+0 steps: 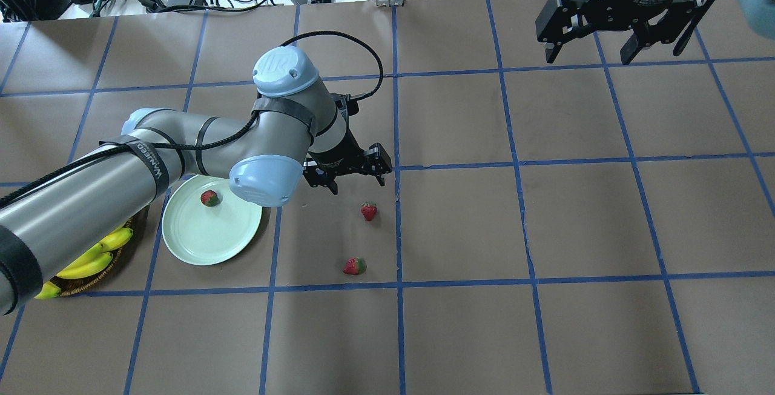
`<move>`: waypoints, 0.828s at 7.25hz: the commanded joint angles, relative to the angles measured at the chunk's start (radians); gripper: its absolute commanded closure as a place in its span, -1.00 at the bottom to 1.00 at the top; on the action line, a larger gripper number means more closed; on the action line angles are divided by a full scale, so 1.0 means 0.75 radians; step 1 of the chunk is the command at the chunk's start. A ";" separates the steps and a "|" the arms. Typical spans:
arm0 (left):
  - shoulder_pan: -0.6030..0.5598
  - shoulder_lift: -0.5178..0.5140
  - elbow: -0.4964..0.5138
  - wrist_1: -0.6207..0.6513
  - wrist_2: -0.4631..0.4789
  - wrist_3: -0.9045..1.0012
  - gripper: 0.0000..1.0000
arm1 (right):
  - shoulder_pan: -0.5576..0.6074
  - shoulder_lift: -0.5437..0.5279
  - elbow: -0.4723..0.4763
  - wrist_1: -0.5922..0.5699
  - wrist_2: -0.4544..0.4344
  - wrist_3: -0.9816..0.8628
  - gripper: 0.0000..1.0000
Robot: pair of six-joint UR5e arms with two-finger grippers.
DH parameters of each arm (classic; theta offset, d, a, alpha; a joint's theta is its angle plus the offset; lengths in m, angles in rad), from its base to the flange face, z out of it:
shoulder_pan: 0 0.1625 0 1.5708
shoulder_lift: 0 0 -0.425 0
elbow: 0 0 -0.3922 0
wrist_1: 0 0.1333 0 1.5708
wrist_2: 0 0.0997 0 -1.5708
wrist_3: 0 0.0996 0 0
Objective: Collect all strawberries into plate
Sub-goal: 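Move the left gripper back and grasp the second strawberry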
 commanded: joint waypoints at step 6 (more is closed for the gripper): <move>-0.043 -0.071 -0.097 0.140 -0.025 -0.041 0.72 | 0.000 0.000 0.000 0.000 0.000 0.000 -1.00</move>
